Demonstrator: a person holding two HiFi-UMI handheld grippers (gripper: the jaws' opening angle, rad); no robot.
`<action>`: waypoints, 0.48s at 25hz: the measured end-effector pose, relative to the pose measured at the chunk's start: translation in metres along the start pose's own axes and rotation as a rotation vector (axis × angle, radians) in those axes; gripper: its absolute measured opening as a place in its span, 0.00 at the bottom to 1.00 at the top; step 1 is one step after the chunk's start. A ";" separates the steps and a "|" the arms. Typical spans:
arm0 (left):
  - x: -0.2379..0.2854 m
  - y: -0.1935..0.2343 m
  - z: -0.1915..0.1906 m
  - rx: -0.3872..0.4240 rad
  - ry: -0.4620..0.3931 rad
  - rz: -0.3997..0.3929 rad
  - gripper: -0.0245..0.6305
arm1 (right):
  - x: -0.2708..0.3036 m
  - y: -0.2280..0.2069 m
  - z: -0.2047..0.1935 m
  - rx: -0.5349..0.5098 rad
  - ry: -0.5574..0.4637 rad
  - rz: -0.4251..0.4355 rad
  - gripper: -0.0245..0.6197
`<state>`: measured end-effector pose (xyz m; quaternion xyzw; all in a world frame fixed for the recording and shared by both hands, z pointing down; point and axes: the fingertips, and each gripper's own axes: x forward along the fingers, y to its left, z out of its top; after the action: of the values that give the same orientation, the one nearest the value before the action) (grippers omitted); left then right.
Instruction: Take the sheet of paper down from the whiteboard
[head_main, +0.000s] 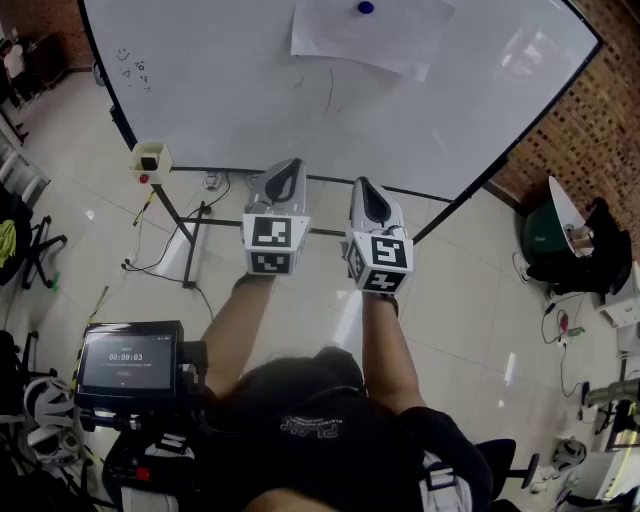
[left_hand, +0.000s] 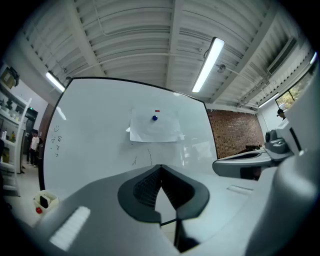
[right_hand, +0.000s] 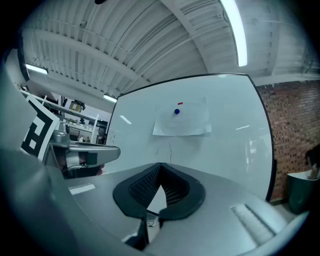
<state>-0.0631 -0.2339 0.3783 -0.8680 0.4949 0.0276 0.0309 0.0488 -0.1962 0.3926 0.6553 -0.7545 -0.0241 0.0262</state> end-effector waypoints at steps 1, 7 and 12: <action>0.000 0.000 -0.002 -0.008 0.001 -0.002 0.04 | -0.001 -0.001 0.000 -0.005 0.015 0.002 0.06; 0.002 -0.003 0.002 -0.011 -0.004 -0.014 0.04 | 0.002 -0.010 0.009 -0.022 0.041 0.009 0.06; 0.043 -0.010 -0.008 -0.003 0.010 -0.012 0.04 | 0.035 -0.049 0.003 -0.003 0.048 0.024 0.06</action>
<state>-0.0325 -0.2666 0.3829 -0.8711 0.4898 0.0238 0.0274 0.0925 -0.2374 0.3861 0.6464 -0.7616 -0.0090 0.0456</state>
